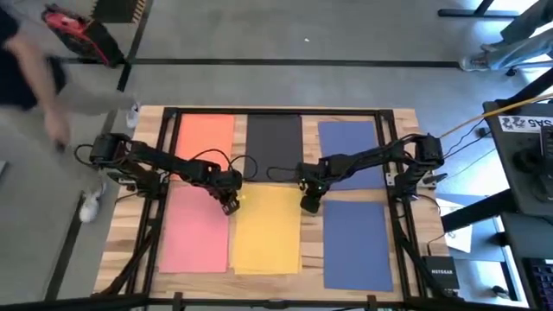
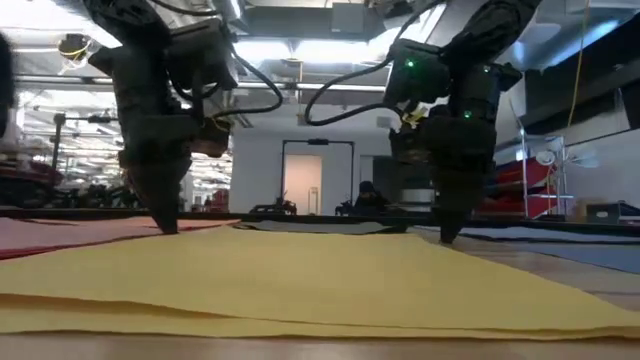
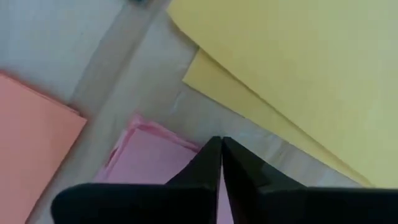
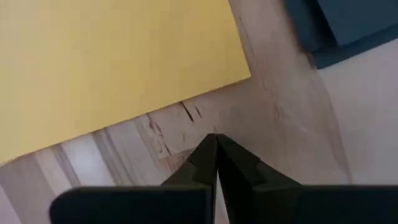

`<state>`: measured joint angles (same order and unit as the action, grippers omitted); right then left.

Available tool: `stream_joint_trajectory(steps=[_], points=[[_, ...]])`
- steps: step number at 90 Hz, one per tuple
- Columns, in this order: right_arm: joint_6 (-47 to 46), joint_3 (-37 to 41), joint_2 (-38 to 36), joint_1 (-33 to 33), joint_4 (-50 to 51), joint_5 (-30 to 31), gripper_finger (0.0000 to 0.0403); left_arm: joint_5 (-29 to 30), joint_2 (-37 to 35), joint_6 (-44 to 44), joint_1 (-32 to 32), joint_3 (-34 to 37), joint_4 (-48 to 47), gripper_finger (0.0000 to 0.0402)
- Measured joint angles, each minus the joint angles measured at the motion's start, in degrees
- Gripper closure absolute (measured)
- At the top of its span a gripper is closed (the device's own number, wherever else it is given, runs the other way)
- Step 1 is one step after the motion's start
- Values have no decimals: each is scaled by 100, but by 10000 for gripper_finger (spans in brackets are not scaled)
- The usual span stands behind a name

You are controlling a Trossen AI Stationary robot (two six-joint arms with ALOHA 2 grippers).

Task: Organize paper
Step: Stack the yellow color paper on top of the other yellow color paper

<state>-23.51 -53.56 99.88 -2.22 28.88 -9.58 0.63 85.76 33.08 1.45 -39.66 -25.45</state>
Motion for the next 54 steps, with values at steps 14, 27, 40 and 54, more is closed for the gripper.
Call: stream_joint_trajectory(steps=[14,27,40,54], points=[[113,0,0,0,-22,-3,403,86,-51,-64,-4,-7,100,402],[182,2,0,0,-145,104,403,88,16,-161,-33,-8,472,402],[246,2,16,-4,-433,205,403,88,144,-166,-158,-8,658,402],[247,0,50,-7,-613,210,403,55,169,-199,-198,-9,757,402]])
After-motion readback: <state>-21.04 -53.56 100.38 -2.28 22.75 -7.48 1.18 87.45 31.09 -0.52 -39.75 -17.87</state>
